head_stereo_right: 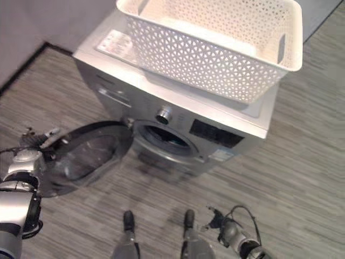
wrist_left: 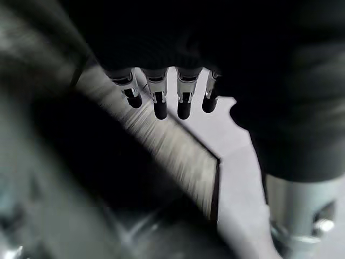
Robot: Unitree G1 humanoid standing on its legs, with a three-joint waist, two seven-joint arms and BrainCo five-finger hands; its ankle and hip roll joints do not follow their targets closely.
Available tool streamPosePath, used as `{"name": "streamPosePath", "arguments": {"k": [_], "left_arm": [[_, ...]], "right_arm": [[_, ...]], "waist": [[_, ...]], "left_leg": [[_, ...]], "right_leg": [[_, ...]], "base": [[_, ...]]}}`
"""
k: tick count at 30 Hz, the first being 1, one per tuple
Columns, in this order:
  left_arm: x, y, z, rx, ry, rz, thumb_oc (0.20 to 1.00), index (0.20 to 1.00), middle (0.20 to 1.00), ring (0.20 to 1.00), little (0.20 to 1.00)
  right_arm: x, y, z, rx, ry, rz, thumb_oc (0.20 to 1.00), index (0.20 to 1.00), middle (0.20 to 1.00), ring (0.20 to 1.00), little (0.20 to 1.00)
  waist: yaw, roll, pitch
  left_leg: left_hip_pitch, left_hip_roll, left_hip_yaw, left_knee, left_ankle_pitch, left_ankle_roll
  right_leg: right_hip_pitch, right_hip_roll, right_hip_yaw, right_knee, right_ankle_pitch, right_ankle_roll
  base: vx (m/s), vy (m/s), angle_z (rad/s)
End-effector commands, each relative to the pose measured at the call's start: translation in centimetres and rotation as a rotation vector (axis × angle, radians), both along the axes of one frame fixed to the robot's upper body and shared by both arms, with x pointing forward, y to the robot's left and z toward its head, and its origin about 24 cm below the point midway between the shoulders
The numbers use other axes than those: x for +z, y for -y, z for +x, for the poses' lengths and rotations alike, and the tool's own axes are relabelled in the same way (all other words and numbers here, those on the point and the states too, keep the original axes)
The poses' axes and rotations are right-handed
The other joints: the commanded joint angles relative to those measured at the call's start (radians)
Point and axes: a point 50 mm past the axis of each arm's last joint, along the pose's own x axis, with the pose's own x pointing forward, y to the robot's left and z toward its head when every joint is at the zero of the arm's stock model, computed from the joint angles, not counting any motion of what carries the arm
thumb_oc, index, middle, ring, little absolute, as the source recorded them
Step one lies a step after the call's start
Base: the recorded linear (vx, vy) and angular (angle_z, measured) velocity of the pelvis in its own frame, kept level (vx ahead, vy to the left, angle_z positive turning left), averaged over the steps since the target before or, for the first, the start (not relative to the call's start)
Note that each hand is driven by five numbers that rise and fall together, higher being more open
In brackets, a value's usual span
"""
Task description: Grab the laundry basket,head to the washer,open it,put in the laundry and shut it.
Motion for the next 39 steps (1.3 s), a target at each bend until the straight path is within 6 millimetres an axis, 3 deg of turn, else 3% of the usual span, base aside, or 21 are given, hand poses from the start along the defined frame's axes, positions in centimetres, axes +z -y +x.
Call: {"name": "streamPosePath", "arguments": {"k": [1,2,3,5,7,8,9,11,12,14,16,17,21,24,27,29,31,32,33,35,39], "left_arm": [[-0.1,-1.2,-1.0,-0.005,-0.1,0.051,1.0,1.0,1.0,1.0,1.0],[-0.2,-1.2,-1.0,-0.005,-0.101,0.051,1.0,1.0,1.0,1.0,1.0],[-1.0,-1.4,-1.5,-0.003,-0.163,0.075,1.0,1.0,1.0,1.0,1.0],[-2.6,-1.2,-2.2,-0.021,-0.257,0.089,1.0,1.0,1.0,1.0,1.0],[-5.2,-0.4,-2.9,-0.056,-0.35,0.057,1.0,1.0,1.0,1.0,1.0],[-5.2,-0.4,-2.9,-0.056,-0.35,0.057,1.0,1.0,1.0,1.0,1.0],[-8.4,0.9,-3.9,-0.104,-0.432,-0.014,1.0,1.0,1.0,1.0,1.0],[-12.3,3.3,-5.2,-0.179,-0.534,-0.08,1.0,1.0,1.0,1.0,1.0],[-12.3,3.4,-5.2,-0.179,-0.534,-0.08,1.0,1.0,1.0,1.0,1.0],[-17.9,7.2,-8.3,-0.244,-0.654,-0.205,1.0,1.0,1.0,1.0,1.0],[-19.0,8.0,-9.2,-0.243,-0.67,-0.239,1.0,1.0,1.0,1.0,1.0],[-21.3,10.4,-10.9,-0.247,-0.683,-0.331,1.0,1.0,1.0,1.0,1.0],[-23.7,14.3,-12.5,-0.282,-0.687,-0.435,1.0,1.0,1.0,1.0,1.0],[-24.2,16.1,-12.6,-0.318,-0.701,-0.443,1.0,1.0,1.0,1.0,1.0],[-23.9,16.3,-11.9,-0.325,-0.685,-0.43,1.0,1.0,1.0,1.0,1.0],[-22.2,19.1,-8.2,-0.439,-0.584,-0.374,1.0,1.0,1.0,1.0,1.0],[-21.6,20.3,-7.0,-0.483,-0.54,-0.361,1.0,1.0,1.0,1.0,1.0],[-19.3,24.9,-3.9,-0.605,-0.384,-0.369,1.0,1.0,1.0,1.0,1.0],[-19.3,25.0,-3.9,-0.605,-0.385,-0.369,1.0,1.0,1.0,1.0,1.0],[-16.2,30.3,-1.8,-0.806,-0.218,-0.321,1.0,1.0,1.0,1.0,1.0],[-14.7,32.3,-1.9,-0.899,-0.105,-0.313,1.0,1.0,1.0,1.0,1.0]], "right_arm": [[-2.7,2.6,-6.1,-0.101,-0.234,-0.052,1.0,1.0,1.0,1.0,1.0],[-2.7,2.6,-6.1,-0.101,-0.234,-0.052,1.0,1.0,1.0,1.0,1.0],[-3.3,3.9,-8.5,-0.147,-0.313,-0.102,1.0,1.0,1.0,1.0,1.0],[-3.6,5.0,-9.9,-0.166,-0.373,-0.151,1.0,1.0,1.0,1.0,1.0],[-3.6,5.8,-10.7,-0.17,-0.408,-0.186,1.0,1.0,1.0,1.0,1.0],[-3.6,5.8,-10.7,-0.17,-0.409,-0.187,1.0,1.0,1.0,1.0,1.0],[-3.5,6.3,-11.2,-0.19,-0.431,-0.199,1.0,1.0,1.0,1.0,1.0],[-3.4,6.8,-11.2,-0.239,-0.427,-0.198,1.0,1.0,1.0,1.0,1.0],[-3.4,6.9,-11.2,-0.239,-0.427,-0.198,1.0,1.0,1.0,1.0,1.0],[-3.2,7.0,-10.4,-0.26,-0.402,-0.193,1.0,1.0,1.0,1.0,1.0],[-3.2,6.9,-10.2,-0.263,-0.392,-0.188,1.0,1.0,1.0,1.0,1.0],[-3.1,6.2,-9.0,-0.277,-0.354,-0.155,1.0,1.0,1.0,1.0,1.0],[-3.1,5.6,-8.7,-0.319,-0.328,-0.104,1.0,1.0,1.0,1.0,1.0],[-3.3,5.3,-9.1,-0.342,-0.334,-0.087,1.0,1.0,1.0,1.0,1.0],[-3.4,5.1,-9.5,-0.339,-0.34,-0.087,1.0,1.0,1.0,1.0,1.0],[-3.7,5.1,-10.2,-0.313,-0.36,-0.119,1.0,1.0,1.0,1.0,1.0],[-3.8,5.1,-10.7,-0.307,-0.371,-0.13,1.0,1.0,1.0,1.0,1.0],[-4.1,5.2,-12.4,-0.306,-0.413,-0.154,1.0,1.0,1.0,1.0,1.0],[-4.1,5.2,-12.4,-0.308,-0.413,-0.154,1.0,1.0,1.0,1.0,1.0],[-4.3,5.5,-14.3,-0.346,-0.438,-0.171,1.0,1.0,1.0,1.0,1.0],[-4.3,5.3,-14.3,-0.399,-0.404,-0.15,1.0,1.0,1.0,1.0,1.0]], "waist": [[-0.007,-0.073,-0.031],[-0.006,-0.074,-0.031],[-0.013,-0.086,-0.03],[-0.019,-0.09,-0.026],[-0.024,-0.087,-0.023],[-0.023,-0.087,-0.023],[-0.029,-0.079,-0.021],[-0.035,-0.064,-0.025],[-0.034,-0.063,-0.025],[-0.043,-0.039,-0.046],[-0.044,-0.031,-0.053],[-0.051,-0.017,-0.076],[-0.067,0.01,-0.119],[-0.091,0.03,-0.135],[-0.105,0.032,-0.144],[-0.122,0.034,-0.148],[-0.123,0.037,-0.151],[-0.119,0.048,-0.154],[-0.119,0.049,-0.154],[-0.112,0.072,-0.146],[-0.092,0.091,-0.131]], "left_leg": [[0.037,0.006,-0.011,0.006,-0.04,0.033],[0.038,0.006,-0.01,0.006,-0.04,0.033],[0.044,0.009,-0.002,0.006,-0.043,0.035],[0.052,0.009,0.004,0.006,-0.046,0.038],[0.065,0.01,0.014,0.006,-0.048,0.038],[0.066,0.01,0.014,0.006,-0.048,0.038],[0.086,0.01,0.027,0.006,-0.054,0.038],[0.109,0.007,0.042,0.006,-0.061,0.038],[0.11,0.007,0.043,0.006,-0.061,0.038],[0.155,0.003,0.067,0.006,-0.077,0.043],[0.173,0.002,0.079,0.006,-0.085,0.045],[0.21,0.003,0.109,0.006,-0.095,0.046],[0.261,0.014,0.165,0.006,-0.101,0.042],[0.288,0.035,0.19,0.006,-0.106,0.025],[0.296,0.052,0.22,0.006,-0.093,0.015],[0.294,0.074,0.249,0.006,-0.067,0.002],[0.291,0.078,0.253,0.006,-0.062,-0.003],[0.278,0.089,0.242,0.006,-0.038,-0.01],[0.277,0.089,0.24,0.006,-0.038,-0.01],[0.255,0.092,0.201,0.006,-0.003,-0.017],[0.223,0.091,0.168,0.006,0.03,-0.012]], "right_leg": [[0.03,-0.021,0.092,0.001,-0.052,0.059],[0.03,-0.021,0.093,0.001,-0.052,0.059],[0.025,-0.018,0.105,0.001,-0.048,0.06],[0.025,-0.017,0.113,0.001,-0.046,0.059],[0.027,-0.018,0.122,0.001,-0.045,0.058],[0.027,-0.017,0.123,0.001,-0.045,0.058],[0.034,-0.017,0.133,0.001,-0.045,0.057],[0.041,-0.02,0.145,0.001,-0.047,0.056],[0.042,-0.02,0.146,0.001,-0.047,0.056],[0.061,-0.019,0.17,0.001,-0.054,0.054],[0.068,-0.018,0.183,0.001,-0.056,0.053],[0.08,-0.011,0.209,0.001,-0.058,0.053],[0.094,0.004,0.248,0.001,-0.061,0.057],[0.107,0.022,0.27,0.001,-0.084,0.06],[0.099,0.04,0.293,0.001,-0.082,0.061],[0.079,0.062,0.315,0.001,-0.077,0.066],[0.075,0.066,0.316,0.001,-0.079,0.065],[0.072,0.069,0.296,0.001,-0.087,0.064],[0.072,0.069,0.294,0.001,-0.087,0.063],[0.082,0.059,0.249,0.001,-0.098,0.058],[0.09,0.047,0.208,0.001,-0.087,0.046]], "base": [[0.04,-0.064,-0.19],[0.03,-0.059,-0.19],[0.0,-0.02,-0.21],[0.0,-0.015,-0.24],[0.0,0.0,-0.14],[0.0,-0.011,-0.19],[0.0,-0.01,-0.21],[0.01,-0.008,-0.27],[0.03,-0.02,-0.29],[0.07,-0.019,-0.18],[0.08,-0.028,-0.18],[0.1,-0.066,-0.49],[0.1,-0.091,-0.56],[0.11,-0.128,-0.25],[0.05,-0.124,-0.32],[0.01,-0.162,-0.71],[0.02,-0.093,-0.48],[0.03,-0.078,-0.21],[0.05,-0.102,-0.02],[0.0,-0.056,0.08],[-0.02,-0.012,0.57]]}}
